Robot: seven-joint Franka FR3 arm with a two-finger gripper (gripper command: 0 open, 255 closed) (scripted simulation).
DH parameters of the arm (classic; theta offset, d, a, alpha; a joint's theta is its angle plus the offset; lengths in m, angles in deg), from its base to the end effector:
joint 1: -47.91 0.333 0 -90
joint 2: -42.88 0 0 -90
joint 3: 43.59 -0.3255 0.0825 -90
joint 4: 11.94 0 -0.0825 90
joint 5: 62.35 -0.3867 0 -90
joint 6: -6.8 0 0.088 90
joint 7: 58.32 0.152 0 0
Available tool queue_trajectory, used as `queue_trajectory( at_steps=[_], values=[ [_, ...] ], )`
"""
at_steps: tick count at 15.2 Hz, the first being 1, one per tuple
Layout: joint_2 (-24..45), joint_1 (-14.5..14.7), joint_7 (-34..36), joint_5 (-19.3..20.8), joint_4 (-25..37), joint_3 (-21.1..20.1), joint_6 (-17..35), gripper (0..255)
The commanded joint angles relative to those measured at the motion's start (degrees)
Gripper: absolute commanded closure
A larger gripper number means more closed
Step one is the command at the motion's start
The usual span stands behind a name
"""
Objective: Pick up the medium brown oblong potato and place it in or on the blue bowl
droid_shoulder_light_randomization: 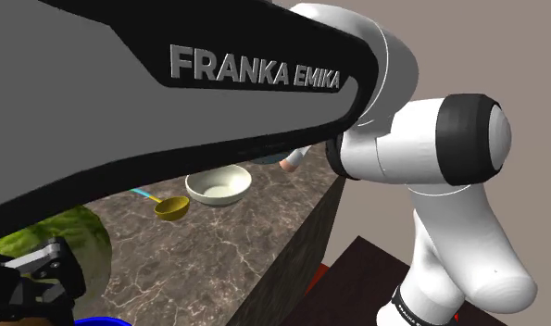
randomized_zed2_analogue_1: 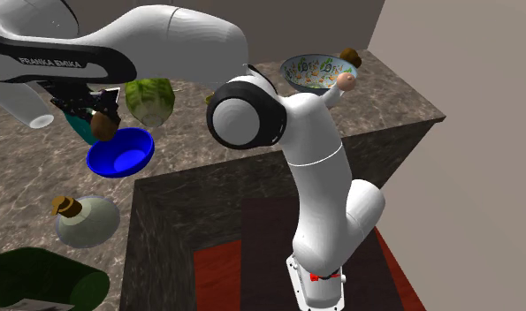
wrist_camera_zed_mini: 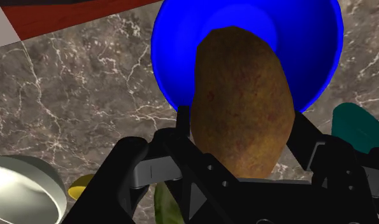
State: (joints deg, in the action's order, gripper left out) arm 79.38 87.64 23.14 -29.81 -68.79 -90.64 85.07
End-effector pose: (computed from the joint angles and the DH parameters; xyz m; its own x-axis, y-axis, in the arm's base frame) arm 0.2943 0.6260 0.5146 0.9923 -0.0760 0.0977 -0.0874 -0.9891 0.1186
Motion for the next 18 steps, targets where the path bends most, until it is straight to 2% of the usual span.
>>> queue_trajectory(
  at_steps=[1, 12, 18],
  values=[
    [0.5, 0.2, 0.7, 0.2, -0.9, 0.1, 1.1, 255],
    [-0.9, -4.4, 3.1, -0.6, -13.1, -0.6, 10.5, 255],
    [-0.9, -4.6, 3.2, -0.6, -13.5, -0.6, 10.9, 255]
  ],
)
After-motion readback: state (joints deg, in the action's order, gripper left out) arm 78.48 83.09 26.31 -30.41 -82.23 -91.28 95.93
